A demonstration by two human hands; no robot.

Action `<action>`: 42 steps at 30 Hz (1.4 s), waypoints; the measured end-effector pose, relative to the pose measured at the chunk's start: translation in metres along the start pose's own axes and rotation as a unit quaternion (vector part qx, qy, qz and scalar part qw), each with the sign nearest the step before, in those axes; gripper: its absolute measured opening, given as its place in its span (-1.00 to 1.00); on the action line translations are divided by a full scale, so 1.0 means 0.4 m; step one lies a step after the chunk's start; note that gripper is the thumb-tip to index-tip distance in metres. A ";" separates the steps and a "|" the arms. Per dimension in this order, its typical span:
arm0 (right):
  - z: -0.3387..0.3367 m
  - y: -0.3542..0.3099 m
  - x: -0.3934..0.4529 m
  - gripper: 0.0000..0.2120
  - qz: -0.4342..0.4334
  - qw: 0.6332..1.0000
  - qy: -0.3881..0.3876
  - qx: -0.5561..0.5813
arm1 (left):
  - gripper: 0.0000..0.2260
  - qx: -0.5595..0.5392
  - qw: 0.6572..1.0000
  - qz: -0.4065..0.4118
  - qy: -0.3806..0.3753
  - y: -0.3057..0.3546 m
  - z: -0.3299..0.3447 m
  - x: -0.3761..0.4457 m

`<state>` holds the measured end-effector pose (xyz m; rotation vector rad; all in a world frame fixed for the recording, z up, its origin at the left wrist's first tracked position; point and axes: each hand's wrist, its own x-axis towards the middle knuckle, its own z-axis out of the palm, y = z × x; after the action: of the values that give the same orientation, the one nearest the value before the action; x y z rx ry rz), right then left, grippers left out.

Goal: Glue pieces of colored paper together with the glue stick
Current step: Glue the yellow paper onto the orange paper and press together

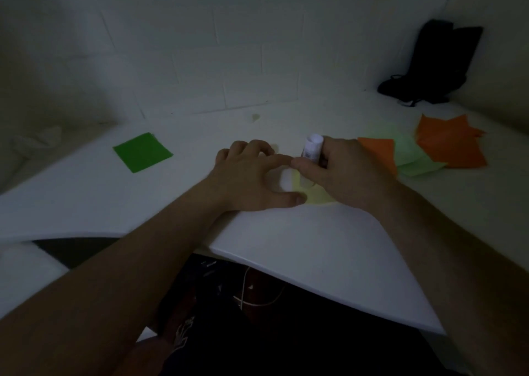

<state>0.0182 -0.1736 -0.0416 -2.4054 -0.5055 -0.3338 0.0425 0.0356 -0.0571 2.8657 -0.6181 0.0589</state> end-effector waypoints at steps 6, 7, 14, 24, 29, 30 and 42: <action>-0.016 0.026 -0.005 -0.73 0.002 1.000 0.000 -0.017 | -0.26 0.001 1.000 0.008 -0.001 0.000 -0.003 -0.001; -0.019 0.031 -0.006 -0.73 0.001 1.000 0.003 -0.020 | -0.26 -0.001 1.000 0.009 0.000 0.000 -0.003 -0.001; -0.036 0.068 -0.008 -0.73 0.019 1.000 0.014 -0.021 | -0.31 -0.010 1.000 0.003 -0.004 0.006 -0.008 -0.004; -0.061 0.068 -0.021 -0.65 0.010 0.999 0.034 -0.037 | -0.21 0.001 1.000 0.004 -0.004 0.009 -0.010 -0.006; -0.057 0.071 -0.009 -0.68 -0.021 0.993 0.113 -0.040 | -0.20 0.016 1.000 0.002 -0.003 0.007 -0.002 -0.001; -0.053 0.067 -0.004 -0.68 -0.014 0.992 0.120 -0.032 | -0.20 0.021 1.000 0.000 0.002 0.007 0.000 0.002; 0.010 0.025 0.013 -0.69 0.008 0.998 0.035 0.045 | -0.18 0.029 1.000 0.002 0.012 0.002 0.008 0.008</action>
<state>0.0275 -0.1768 -0.0484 -2.3017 -0.4598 -0.3803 0.0450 0.0331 -0.0598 2.9158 -0.6272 0.1124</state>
